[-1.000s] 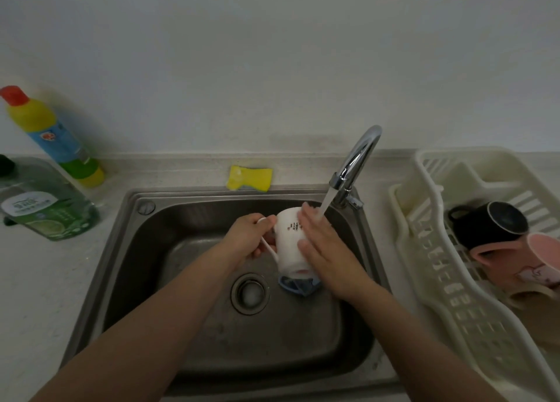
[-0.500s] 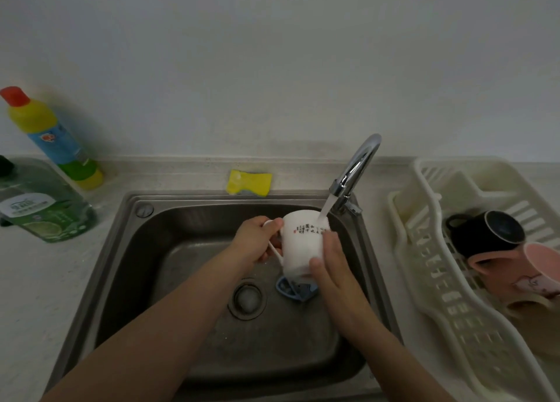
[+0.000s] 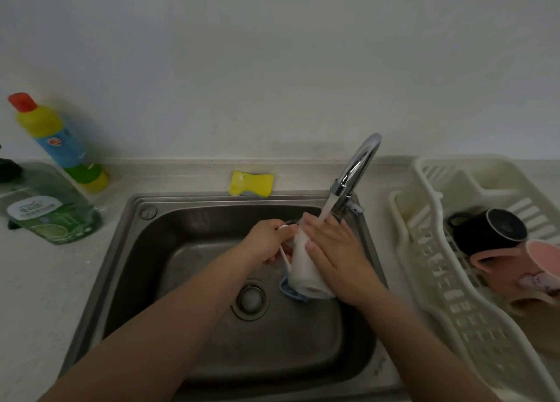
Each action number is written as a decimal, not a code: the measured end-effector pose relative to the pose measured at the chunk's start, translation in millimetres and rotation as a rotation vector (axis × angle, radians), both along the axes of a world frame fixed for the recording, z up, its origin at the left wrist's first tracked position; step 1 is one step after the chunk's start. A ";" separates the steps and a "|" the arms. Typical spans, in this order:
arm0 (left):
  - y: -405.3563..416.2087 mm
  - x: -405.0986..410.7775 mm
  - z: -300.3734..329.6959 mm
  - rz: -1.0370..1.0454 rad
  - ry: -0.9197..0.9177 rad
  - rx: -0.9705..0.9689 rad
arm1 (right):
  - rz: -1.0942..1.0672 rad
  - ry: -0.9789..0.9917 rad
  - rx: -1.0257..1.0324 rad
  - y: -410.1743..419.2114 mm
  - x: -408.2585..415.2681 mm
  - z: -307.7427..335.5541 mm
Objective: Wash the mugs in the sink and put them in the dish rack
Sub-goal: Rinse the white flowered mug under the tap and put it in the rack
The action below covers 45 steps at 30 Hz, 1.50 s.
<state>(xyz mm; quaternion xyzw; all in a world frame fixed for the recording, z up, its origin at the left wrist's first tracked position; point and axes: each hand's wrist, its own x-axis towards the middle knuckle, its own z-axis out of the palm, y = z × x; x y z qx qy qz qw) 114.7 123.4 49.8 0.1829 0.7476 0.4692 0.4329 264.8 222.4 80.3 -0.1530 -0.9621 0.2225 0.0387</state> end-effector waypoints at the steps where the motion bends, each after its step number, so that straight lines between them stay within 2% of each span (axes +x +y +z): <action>1: -1.3 -3.9 -0.6 0.016 0.010 -0.004 | 0.056 -0.001 0.027 -7.6 2.8 -0.6; 4: -8.0 -12.1 -2.4 0.080 -0.008 0.008 | 0.192 0.009 0.037 -23.5 21.4 -9.4; 9: -15.0 -13.2 -9.3 0.160 -0.090 0.030 | -0.139 0.072 -0.256 -0.3 -9.6 -10.4; 14: -25.7 -21.1 -15.8 0.281 -0.175 0.052 | -0.049 0.066 -0.477 -33.5 22.6 -15.9; 17: -23.6 -12.5 -17.0 0.252 -0.195 0.046 | -0.309 0.040 -0.802 -14.6 -2.8 -14.3; 18: -22.0 -11.1 -16.7 0.253 -0.197 0.050 | -0.356 0.033 -0.850 -10.7 -4.7 -16.4; 22: -22.6 -17.8 -11.0 0.273 -0.163 0.050 | -0.235 0.001 -0.712 -39.4 11.5 -6.6; 27: -19.5 -7.9 -8.0 0.164 -0.163 0.010 | -0.197 -0.005 -0.350 -19.1 -12.3 -0.8; 31: -17.3 -9.3 -2.8 0.114 -0.138 0.000 | 0.114 -0.032 -0.059 -28.3 14.3 -2.1; 36: -8.9 -5.1 0.9 0.068 -0.114 0.018 | 0.129 0.004 0.034 -7.7 -4.0 6.2; 40: -7.9 -9.8 -0.9 0.079 -0.089 0.006 | 0.273 -0.041 0.052 -18.5 19.5 2.2; 45: 1.0 3.3 0.3 0.065 -0.071 0.011 | 0.063 0.012 0.043 6.2 1.3 -0.9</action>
